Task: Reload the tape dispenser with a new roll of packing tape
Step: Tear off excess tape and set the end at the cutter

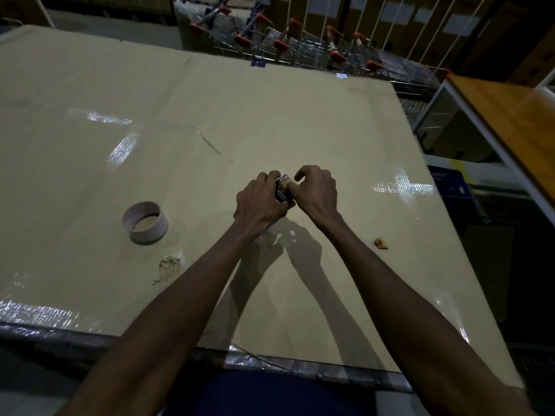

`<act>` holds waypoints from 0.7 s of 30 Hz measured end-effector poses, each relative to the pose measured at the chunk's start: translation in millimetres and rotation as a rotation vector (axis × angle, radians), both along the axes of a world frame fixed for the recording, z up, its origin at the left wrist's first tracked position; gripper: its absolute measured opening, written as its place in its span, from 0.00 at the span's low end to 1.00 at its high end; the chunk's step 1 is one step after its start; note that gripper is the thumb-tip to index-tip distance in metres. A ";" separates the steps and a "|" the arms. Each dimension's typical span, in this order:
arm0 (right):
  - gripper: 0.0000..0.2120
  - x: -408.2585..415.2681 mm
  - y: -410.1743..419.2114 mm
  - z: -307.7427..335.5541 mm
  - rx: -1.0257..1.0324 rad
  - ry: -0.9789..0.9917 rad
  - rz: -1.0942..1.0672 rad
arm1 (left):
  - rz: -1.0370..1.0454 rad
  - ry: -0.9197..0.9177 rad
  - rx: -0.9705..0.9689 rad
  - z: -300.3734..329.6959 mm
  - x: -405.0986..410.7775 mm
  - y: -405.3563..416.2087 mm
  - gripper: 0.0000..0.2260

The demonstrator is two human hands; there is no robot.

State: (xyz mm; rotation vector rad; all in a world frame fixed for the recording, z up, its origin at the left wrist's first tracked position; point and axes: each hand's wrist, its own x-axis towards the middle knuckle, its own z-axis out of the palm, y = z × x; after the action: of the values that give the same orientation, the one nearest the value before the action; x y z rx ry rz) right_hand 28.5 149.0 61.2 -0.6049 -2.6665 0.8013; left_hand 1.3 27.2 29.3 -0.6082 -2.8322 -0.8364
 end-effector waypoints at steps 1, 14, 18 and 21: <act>0.16 -1.1 -0.5 0.0 -0.027 -0.003 -0.013 | 0.006 0.003 -0.016 0.0 0.5 1.8 0.26; 0.08 -7.1 -8.6 0.1 -1.004 0.142 -0.225 | 0.089 0.016 -0.046 -2.5 -1.0 3.5 0.28; 0.04 -5.3 -7.7 1.0 -0.979 0.102 -0.134 | 0.097 0.000 -0.042 -4.8 -2.1 1.5 0.27; 0.10 -7.8 -4.8 -0.8 -0.769 0.041 -0.078 | 0.107 0.006 -0.047 -5.0 -1.3 2.5 0.26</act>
State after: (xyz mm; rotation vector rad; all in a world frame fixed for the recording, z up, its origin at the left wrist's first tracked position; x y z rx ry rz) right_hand 20.7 144.2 60.3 -0.8312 -2.2128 1.7989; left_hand -0.1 29.7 24.4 -0.4593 -2.8573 -0.7502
